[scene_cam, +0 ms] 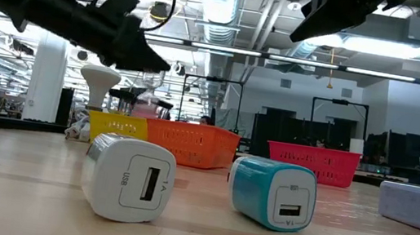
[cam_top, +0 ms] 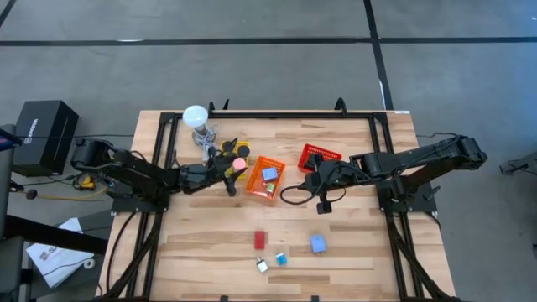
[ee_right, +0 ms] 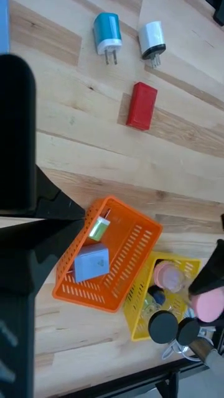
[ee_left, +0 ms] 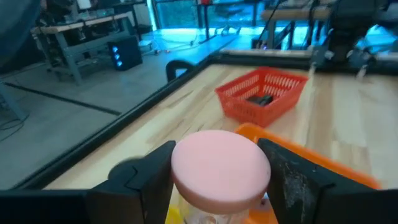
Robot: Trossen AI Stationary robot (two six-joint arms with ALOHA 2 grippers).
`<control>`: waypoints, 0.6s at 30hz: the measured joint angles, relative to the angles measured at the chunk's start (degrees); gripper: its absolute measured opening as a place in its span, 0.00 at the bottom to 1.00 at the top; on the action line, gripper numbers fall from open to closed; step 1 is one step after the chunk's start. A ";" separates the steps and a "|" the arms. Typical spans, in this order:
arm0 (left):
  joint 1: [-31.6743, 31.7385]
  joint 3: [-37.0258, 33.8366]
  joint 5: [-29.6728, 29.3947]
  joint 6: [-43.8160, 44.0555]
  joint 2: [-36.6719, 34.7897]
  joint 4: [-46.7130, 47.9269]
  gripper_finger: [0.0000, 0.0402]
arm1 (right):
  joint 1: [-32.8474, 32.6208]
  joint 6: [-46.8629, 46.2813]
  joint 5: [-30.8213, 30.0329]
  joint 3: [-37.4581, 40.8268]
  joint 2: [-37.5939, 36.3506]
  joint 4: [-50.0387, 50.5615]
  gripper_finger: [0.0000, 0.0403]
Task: Pick & Place Office items
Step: Put the pink sand timer into the yellow bin
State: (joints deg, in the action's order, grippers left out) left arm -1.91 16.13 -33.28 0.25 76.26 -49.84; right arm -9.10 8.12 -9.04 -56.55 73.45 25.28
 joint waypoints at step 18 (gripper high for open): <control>0.02 0.01 -3.14 1.27 7.09 -0.55 0.55 | 0.00 0.00 0.01 -0.02 0.02 0.13 0.00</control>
State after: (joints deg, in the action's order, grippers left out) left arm -1.89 16.14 -36.42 1.51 83.35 -50.39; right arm -9.10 8.12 -9.03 -56.58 73.47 25.41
